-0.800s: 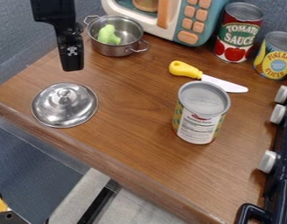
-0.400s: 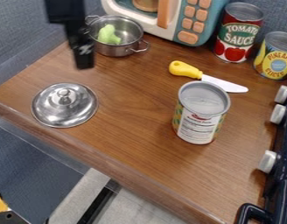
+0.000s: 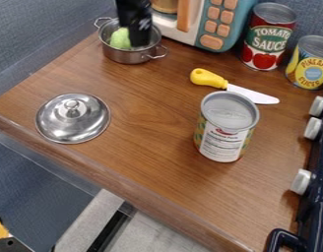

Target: Remove the green object from the pot to the bottom of the table.

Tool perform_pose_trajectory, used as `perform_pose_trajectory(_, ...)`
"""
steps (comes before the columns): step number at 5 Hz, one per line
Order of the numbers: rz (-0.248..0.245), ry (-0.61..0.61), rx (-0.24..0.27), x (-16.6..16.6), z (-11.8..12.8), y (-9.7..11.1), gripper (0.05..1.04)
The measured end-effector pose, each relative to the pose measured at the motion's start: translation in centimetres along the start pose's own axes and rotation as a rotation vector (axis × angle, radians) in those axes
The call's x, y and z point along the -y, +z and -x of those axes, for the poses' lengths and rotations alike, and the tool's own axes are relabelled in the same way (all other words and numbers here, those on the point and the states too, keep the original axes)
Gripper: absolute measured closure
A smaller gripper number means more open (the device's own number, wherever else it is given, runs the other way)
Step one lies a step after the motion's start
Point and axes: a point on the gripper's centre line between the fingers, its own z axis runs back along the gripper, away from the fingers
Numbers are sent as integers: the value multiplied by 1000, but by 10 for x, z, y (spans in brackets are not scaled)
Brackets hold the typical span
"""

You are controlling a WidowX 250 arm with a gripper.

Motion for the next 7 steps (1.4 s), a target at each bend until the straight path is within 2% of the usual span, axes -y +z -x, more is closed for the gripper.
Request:
perform_pose_trajectory(1, 45, 54, 9, 18, 13, -5, 83)
perform_pose_trajectory(2, 41, 57, 49, 32, 19, -14, 83)
perform_pose_trajectory(3, 17, 87, 80, 47, 9, -31, 83)
perform_pose_trajectory(5, -5, 82, 123, 64, 7, -56, 83)
perform_pose_trajectory(6, -16, 80, 139, 66, 4, -68, 137)
perform_pose_trajectory(7, -12, 75, 154, 64, 0, -75, 426)
